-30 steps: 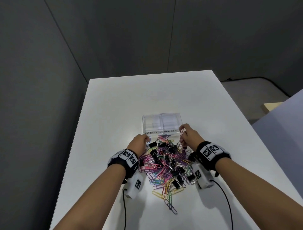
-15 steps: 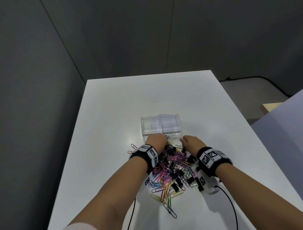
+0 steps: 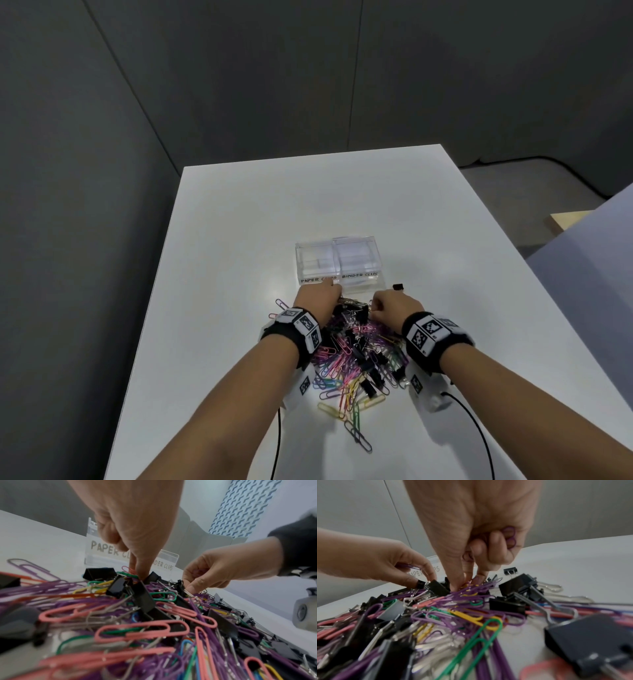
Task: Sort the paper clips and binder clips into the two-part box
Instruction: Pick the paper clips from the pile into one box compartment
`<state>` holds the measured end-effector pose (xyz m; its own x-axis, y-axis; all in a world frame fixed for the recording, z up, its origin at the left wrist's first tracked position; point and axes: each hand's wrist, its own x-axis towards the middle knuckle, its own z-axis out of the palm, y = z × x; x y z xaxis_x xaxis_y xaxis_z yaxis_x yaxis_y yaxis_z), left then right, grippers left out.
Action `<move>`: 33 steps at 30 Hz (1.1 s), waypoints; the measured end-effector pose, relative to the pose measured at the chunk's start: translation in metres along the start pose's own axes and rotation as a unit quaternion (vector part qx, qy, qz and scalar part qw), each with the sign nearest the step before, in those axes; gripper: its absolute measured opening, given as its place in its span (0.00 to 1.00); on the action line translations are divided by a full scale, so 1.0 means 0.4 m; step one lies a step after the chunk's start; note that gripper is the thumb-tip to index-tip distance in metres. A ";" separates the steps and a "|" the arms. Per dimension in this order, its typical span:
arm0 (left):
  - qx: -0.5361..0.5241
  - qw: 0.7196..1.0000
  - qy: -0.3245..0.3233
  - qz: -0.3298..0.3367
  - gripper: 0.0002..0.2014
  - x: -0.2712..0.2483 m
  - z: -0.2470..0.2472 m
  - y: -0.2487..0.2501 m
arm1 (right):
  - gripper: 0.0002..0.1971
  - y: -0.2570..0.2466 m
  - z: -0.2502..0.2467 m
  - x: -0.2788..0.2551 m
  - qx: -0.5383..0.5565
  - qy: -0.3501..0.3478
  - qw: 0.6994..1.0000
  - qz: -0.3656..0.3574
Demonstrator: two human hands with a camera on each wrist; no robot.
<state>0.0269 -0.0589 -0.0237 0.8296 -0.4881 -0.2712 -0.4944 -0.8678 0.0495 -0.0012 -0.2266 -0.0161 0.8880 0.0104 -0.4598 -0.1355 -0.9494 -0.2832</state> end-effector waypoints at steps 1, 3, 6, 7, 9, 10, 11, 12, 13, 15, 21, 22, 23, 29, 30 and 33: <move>0.000 1.000 0.001 -0.001 0.10 -0.002 0.000 0.000 | 0.06 0.000 0.001 -0.001 -0.001 0.000 1.000 -0.001; -0.001 1.000 0.008 0.003 0.10 -0.004 -0.002 -0.002 | 0.05 -0.001 0.001 -0.007 -0.008 -0.003 1.000 -0.003; -0.025 1.000 0.016 0.003 0.13 -0.009 -0.004 -0.012 | 0.12 0.002 -0.004 -0.014 -0.013 -0.021 1.000 -0.006; -0.031 0.999 0.013 0.002 0.14 -0.012 -0.006 -0.016 | 0.14 0.005 -0.008 -0.015 -0.009 -0.025 1.000 -0.006; -0.032 0.999 0.004 0.000 0.14 -0.018 -0.010 -0.025 | 0.11 0.008 -0.014 -0.014 0.007 -0.029 0.999 -0.016; -0.036 0.999 0.002 -0.001 0.14 -0.021 -0.011 -0.029 | 0.09 0.010 -0.017 -0.011 0.019 -0.031 0.999 -0.022; -0.045 0.999 0.002 -0.002 0.15 -0.025 -0.012 -0.033 | 0.08 0.012 -0.020 -0.010 0.035 -0.030 0.999 -0.027; -0.058 0.998 0.004 -0.006 0.15 -0.027 -0.012 -0.038 | 0.07 0.013 -0.021 -0.007 0.054 -0.026 0.998 -0.027; -0.071 0.997 0.008 -0.012 0.15 -0.030 -0.011 -0.045 | 0.08 0.014 -0.023 -0.007 0.072 -0.020 0.997 -0.024; -0.090 0.996 0.013 -0.028 0.14 -0.039 -0.007 -0.060 | 0.07 0.015 -0.027 -0.006 0.095 -0.012 0.995 -0.017; -0.149 0.986 0.000 -0.067 0.16 -0.087 -0.003 -0.097 | 0.14 -0.008 -0.030 -0.009 0.110 0.015 0.994 -0.017; -0.172 0.982 -0.012 -0.071 0.17 -0.093 -0.002 -0.100 | 0.13 -0.013 -0.027 -0.005 0.127 0.019 0.992 -0.019; -0.197 0.977 -0.025 -0.074 0.17 -0.099 -0.002 -0.103 | 0.12 -0.018 -0.024 -0.001 0.148 0.019 0.989 -0.019; -0.277 0.955 -0.018 -0.108 0.17 -0.119 0.000 -0.110 | 0.15 -0.031 -0.014 0.018 0.112 -0.042 0.993 0.010; -0.283 0.952 -0.013 -0.116 0.17 -0.120 0.000 -0.111 | 0.14 -0.031 -0.014 0.020 0.109 -0.042 0.993 0.015; -0.280 0.950 0.021 -0.139 0.14 -0.124 -0.003 -0.112 | 0.08 -0.024 -0.016 0.020 0.141 -0.031 0.989 0.023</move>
<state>0.0081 0.0042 -0.0114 0.9233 -0.2257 -0.3109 -0.0488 -0.8716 0.4878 0.0100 -0.2193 -0.0115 0.8510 -0.0031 -0.5251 -0.2994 -0.8244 -0.4804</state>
